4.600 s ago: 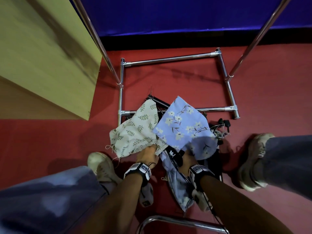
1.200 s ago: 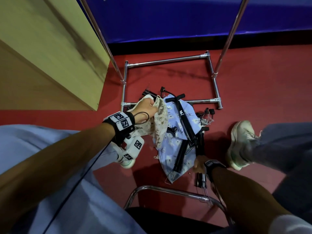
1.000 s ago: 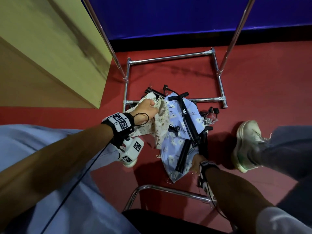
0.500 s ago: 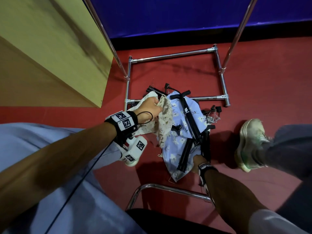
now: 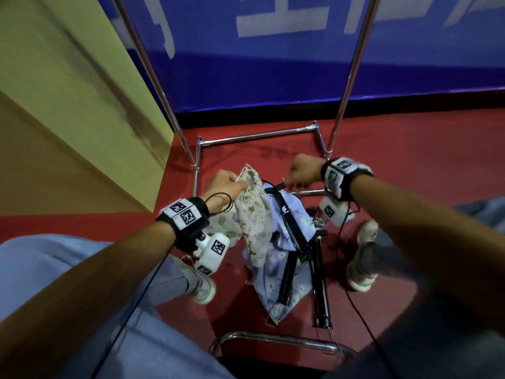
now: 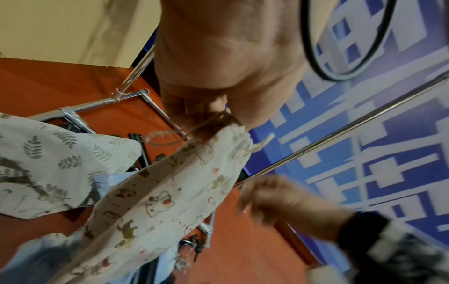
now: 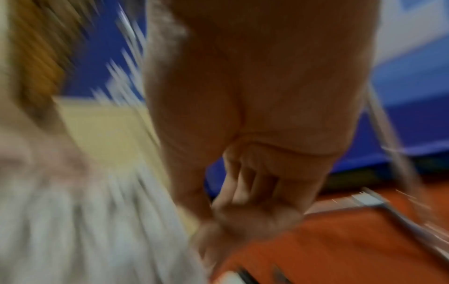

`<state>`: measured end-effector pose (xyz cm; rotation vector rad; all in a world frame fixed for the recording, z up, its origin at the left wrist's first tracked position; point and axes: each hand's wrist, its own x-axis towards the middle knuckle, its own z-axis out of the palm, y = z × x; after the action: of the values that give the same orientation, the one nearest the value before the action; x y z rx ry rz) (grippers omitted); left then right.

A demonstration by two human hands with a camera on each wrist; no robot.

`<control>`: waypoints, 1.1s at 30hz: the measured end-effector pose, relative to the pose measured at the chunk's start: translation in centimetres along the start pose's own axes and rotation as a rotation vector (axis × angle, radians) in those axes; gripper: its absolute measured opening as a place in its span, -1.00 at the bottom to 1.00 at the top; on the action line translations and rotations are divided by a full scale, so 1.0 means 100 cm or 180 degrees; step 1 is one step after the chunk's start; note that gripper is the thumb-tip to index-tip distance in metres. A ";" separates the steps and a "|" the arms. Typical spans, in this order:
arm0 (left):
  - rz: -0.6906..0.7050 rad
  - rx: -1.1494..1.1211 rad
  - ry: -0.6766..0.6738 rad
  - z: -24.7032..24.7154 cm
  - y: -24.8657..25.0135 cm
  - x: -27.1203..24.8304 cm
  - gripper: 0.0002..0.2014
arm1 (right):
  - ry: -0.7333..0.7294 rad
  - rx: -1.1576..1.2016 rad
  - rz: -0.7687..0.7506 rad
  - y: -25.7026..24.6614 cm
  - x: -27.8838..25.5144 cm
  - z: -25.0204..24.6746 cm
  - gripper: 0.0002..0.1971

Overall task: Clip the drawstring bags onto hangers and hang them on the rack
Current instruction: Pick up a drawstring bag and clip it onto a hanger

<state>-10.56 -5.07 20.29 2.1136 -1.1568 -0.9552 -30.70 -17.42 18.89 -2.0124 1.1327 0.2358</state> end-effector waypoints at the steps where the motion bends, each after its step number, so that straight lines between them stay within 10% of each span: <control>1: -0.0008 -0.0060 0.0005 -0.004 0.004 -0.005 -0.78 | 0.0297 0.0433 -0.0241 -0.021 -0.013 -0.021 -0.87; 9: 0.0069 -0.1042 -0.0351 -0.014 0.018 -0.034 -0.95 | 0.0386 0.2650 -0.1203 -0.088 -0.086 0.009 -0.90; 16: -0.0469 -0.1330 -0.0430 -0.015 0.019 -0.029 -0.84 | 0.0697 0.1980 -0.0917 -0.068 -0.060 0.013 -0.89; 24: -0.0169 -0.0951 0.0143 -0.029 0.029 -0.019 -0.91 | 0.0644 -0.0895 -0.1458 -0.057 -0.068 0.015 -0.85; 33: -0.0665 -0.1325 -0.0830 -0.045 0.035 -0.018 -0.79 | 0.1039 -0.0193 -0.1712 -0.057 -0.065 0.002 -0.88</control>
<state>-9.40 -4.61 26.09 1.8295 -0.7722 -1.4628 -29.96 -11.52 25.17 -2.3817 0.7306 -0.3468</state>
